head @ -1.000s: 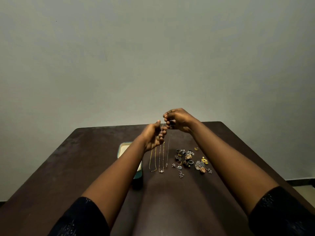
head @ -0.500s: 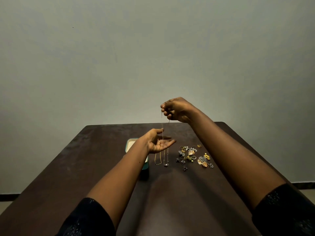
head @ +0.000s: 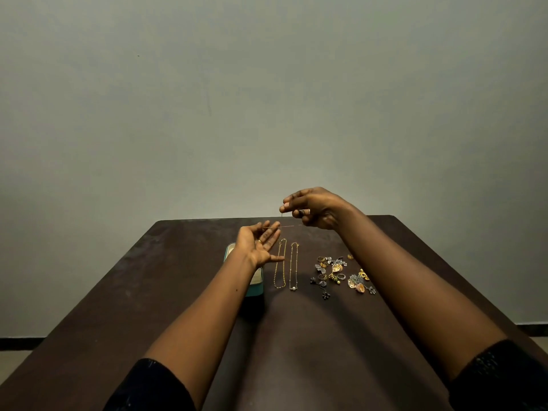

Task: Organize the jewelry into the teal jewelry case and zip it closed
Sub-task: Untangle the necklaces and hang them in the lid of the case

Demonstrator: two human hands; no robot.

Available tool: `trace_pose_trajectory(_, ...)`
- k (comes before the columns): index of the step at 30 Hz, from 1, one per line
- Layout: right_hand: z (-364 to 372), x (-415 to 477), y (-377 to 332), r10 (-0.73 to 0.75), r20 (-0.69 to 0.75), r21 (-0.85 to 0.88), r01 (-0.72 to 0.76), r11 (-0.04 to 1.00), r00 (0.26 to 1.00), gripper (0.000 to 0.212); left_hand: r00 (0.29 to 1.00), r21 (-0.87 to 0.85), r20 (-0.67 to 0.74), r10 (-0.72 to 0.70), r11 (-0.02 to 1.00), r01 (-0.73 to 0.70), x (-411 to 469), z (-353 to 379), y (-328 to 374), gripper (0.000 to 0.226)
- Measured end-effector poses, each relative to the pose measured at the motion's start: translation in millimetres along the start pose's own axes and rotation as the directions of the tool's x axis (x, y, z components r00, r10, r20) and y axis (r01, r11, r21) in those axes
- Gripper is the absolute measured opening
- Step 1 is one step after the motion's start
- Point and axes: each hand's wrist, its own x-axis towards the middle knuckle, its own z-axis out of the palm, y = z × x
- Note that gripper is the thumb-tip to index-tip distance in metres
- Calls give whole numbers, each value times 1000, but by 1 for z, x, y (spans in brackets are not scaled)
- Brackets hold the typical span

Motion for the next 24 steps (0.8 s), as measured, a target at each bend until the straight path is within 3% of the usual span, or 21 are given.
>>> trace_pose_trajectory(4,-2,-2,4,2,18,-27,-2,1000,1000,12,999,58,36,34,998,-36,2,-6,1,24)
trace_pose_trajectory(13,-3,3,13,-47,1,-33,47,998,999,13,980,410,197,21,906,-101,-9,2,-2,25)
trace_pose_trajectory(24,-11,8,47,47,-61,80,-42,996,997,19,931,450,363,-45,883,-133,-15,4,8,38)
